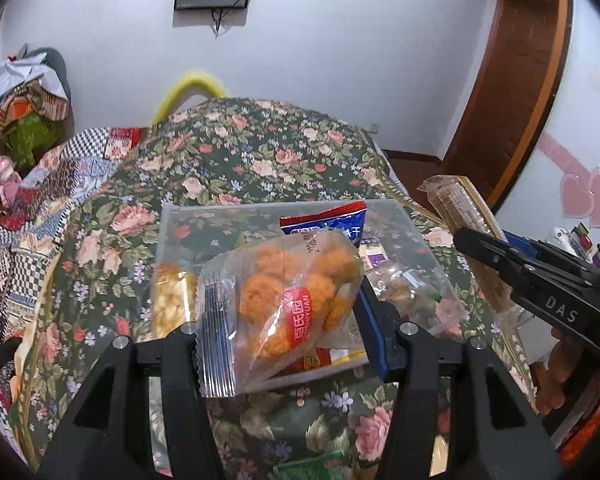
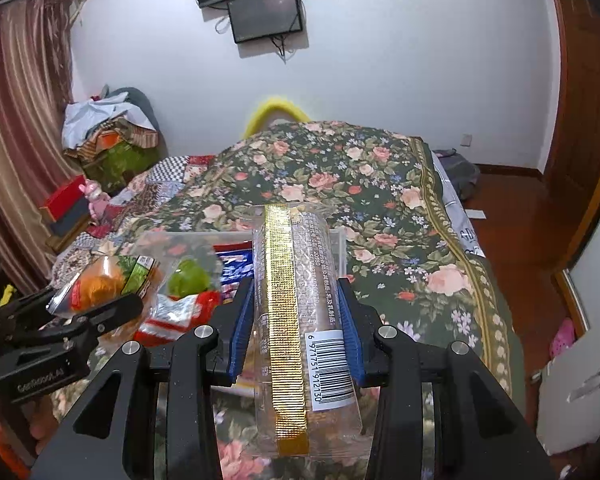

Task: Organize snacks
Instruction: 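Lower the orange bag and gold-striped bread into the box, opening both tools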

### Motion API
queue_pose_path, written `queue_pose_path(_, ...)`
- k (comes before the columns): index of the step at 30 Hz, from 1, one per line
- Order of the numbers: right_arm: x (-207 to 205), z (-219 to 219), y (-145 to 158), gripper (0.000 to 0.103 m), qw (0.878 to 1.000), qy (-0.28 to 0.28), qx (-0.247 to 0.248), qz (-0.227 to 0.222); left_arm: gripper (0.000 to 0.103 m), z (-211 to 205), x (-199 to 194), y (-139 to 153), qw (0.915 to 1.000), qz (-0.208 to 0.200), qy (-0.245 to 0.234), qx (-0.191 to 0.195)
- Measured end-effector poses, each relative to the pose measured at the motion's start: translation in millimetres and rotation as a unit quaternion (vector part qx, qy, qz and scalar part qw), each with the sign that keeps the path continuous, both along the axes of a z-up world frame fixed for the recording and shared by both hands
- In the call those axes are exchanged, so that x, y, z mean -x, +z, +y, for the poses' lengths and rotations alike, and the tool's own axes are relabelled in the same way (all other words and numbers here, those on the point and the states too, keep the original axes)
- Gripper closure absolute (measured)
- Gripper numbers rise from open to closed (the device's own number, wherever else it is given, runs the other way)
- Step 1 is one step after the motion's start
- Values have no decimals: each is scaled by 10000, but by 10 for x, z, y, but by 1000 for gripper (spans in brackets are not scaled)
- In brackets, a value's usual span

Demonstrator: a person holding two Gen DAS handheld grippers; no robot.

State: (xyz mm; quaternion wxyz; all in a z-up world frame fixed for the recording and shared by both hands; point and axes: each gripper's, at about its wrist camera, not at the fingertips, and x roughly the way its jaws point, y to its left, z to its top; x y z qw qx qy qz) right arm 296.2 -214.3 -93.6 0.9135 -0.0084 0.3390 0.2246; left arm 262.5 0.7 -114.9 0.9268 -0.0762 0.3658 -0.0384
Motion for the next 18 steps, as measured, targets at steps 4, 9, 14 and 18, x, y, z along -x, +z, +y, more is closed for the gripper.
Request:
queue_pose_path(4,-163,81,-91,67,9998,0,202,82,50,-12,-186,-136,9998,161,37,-68)
queue_pose_path(9,-298,158,-194,67,9988,-22,459,162,50,-41,-399,-276,9989,385,-16,-265)
queue_pose_path(14,-407,198,-244,66,9983,14,491,328,50,-46,-506,-283,9983,457,-63,-345)
queue_pose_path(18,-408,198,-236,64,9982,38,438,398,40,-26,-529,-285,9979,602,-168,-161)
